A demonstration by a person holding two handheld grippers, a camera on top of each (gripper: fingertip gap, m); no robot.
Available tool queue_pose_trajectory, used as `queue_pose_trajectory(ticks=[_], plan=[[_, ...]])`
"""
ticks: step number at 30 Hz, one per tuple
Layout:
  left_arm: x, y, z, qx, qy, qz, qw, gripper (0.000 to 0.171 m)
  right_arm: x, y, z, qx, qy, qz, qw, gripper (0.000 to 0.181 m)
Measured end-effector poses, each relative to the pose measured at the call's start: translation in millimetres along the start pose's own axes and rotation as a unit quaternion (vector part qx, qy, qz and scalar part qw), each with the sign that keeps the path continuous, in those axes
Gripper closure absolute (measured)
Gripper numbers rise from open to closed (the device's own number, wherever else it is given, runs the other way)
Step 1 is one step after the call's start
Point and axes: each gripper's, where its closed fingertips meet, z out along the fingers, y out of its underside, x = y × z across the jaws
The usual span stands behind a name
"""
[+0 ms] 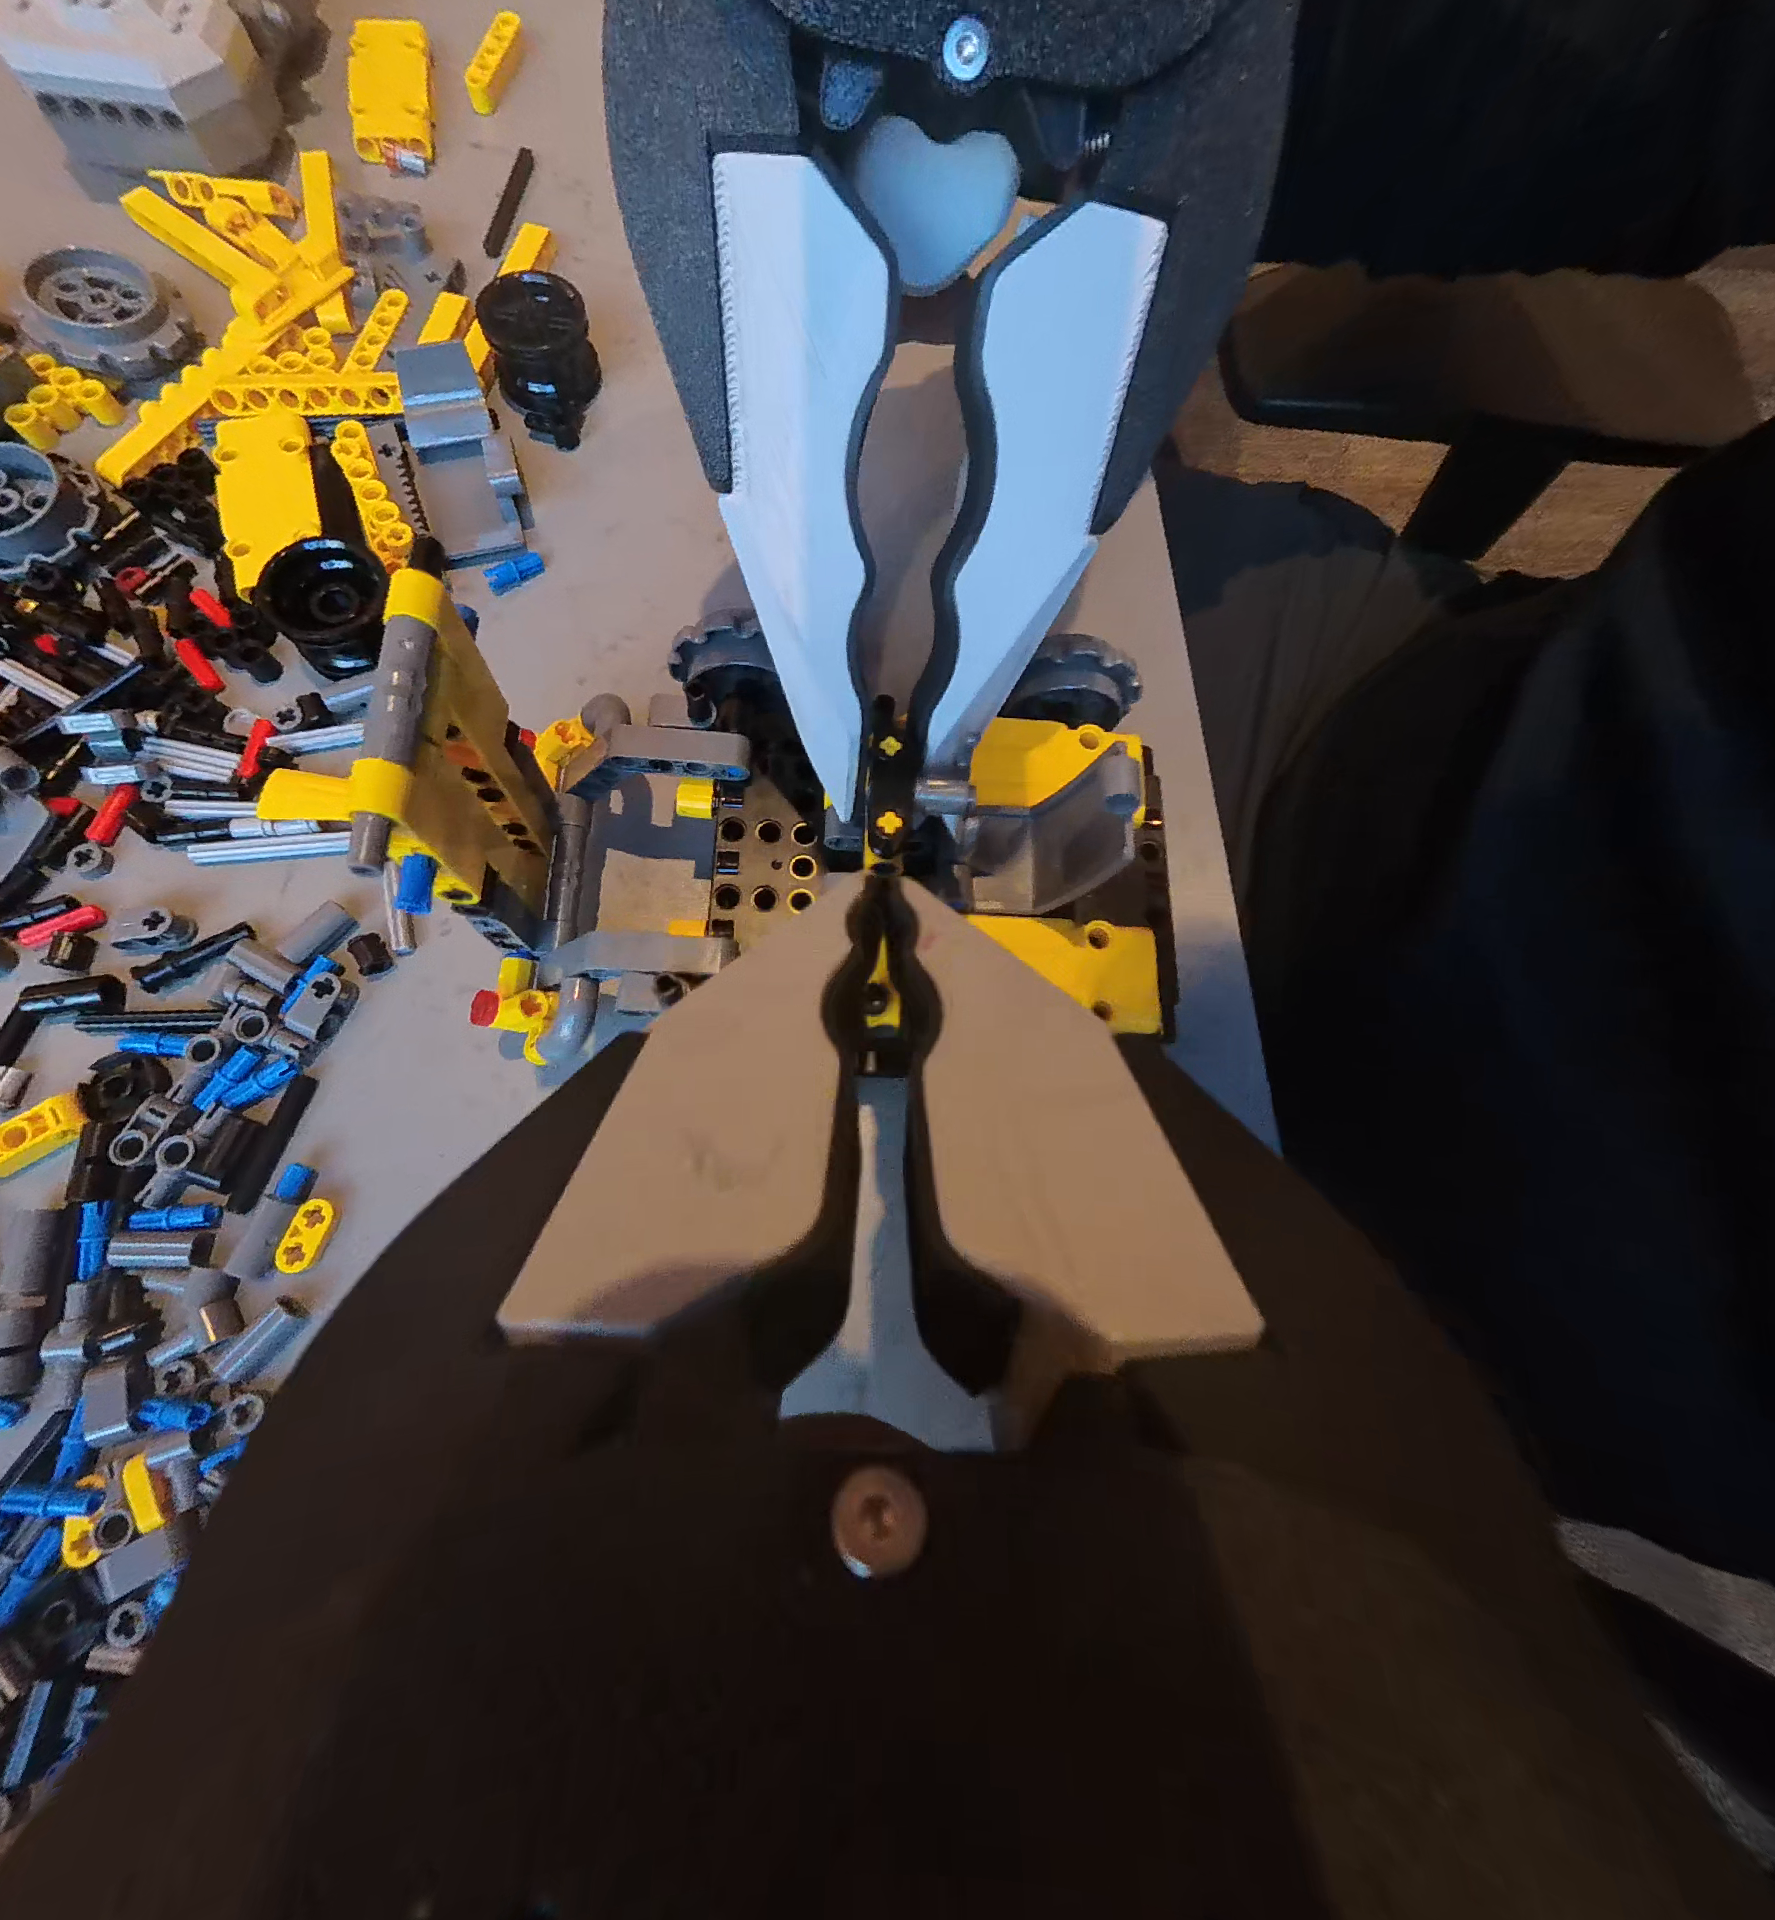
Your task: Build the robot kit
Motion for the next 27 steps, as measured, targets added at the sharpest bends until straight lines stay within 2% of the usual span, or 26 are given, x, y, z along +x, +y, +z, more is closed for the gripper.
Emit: queue_pose_trajectory(ticks=[6,8,20,27], plan=[[-1.4,1.2,0.5,-0.019,-0.008,0.000,1.000,0.171,-0.1,0.3,0.0,-0.003,-0.003,-0.002,1.000,0.174],[-2.5,2.5,0.2,-0.031,-0.015,0.002,0.999,0.165,-0.1,0.2,0.2,-0.006,-0.004,-0.006,1.000,0.174],[-1.1,9.6,5.1,-0.093,-0.030,0.032,0.995,0.168,-1.0,1.3,1.5,-0.029,-0.018,-0.007,0.999,0.174],[-0.4,11.2,6.4,-0.046,-0.016,0.007,0.999,0.168,-2.4,4.0,2.4,-0.101,-0.050,-0.007,0.994,0.174]])
